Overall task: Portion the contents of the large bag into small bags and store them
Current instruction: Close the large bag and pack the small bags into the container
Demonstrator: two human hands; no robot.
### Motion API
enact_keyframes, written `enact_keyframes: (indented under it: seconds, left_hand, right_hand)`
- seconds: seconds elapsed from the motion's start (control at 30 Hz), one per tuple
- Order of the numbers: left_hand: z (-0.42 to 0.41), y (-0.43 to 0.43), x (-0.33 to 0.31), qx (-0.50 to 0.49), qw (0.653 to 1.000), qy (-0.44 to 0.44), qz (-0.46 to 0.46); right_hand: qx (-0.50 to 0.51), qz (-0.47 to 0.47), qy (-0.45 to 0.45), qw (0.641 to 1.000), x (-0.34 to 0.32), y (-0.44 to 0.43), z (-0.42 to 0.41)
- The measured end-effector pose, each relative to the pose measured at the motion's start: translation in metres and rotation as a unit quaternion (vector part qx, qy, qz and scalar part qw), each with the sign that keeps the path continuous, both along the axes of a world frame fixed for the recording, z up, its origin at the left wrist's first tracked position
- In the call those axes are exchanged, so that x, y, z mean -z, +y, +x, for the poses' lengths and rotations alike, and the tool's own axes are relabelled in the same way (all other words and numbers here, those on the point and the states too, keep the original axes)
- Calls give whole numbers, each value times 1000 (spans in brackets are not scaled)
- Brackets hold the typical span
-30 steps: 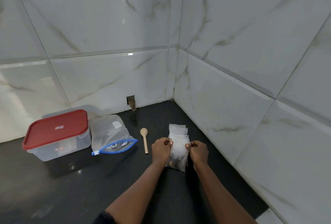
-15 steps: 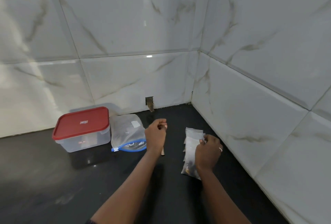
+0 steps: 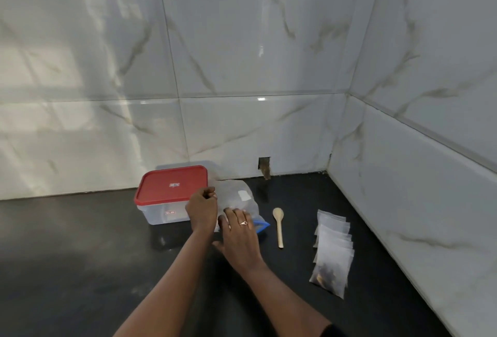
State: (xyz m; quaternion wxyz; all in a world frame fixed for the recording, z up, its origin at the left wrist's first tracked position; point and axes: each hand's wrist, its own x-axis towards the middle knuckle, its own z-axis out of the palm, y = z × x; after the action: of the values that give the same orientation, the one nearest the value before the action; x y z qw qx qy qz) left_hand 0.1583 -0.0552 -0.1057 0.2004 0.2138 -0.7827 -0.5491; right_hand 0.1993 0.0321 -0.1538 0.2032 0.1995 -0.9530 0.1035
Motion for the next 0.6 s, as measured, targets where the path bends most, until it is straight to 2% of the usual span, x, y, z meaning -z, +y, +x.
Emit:
enact_keyframes:
  seconds: [0.17,0.27,0.4,0.6]
  left_hand:
    - [-6,-17,10,-18,999,-35,12]
    - [-11,-22,17,-10,997,-66,36]
    - [-9,-13,27,59,990,-88,96]
    - [-7,-1,29,109,961,-53,249]
  right_hand:
    - [-44,-68,73,994,0,4,-12]
    - [-21,-109,121,987,-21,17,-23]
    - [23,-257,79,963,-61,40,-35]
    - [26,-420,-12,907,-114,82,-32]
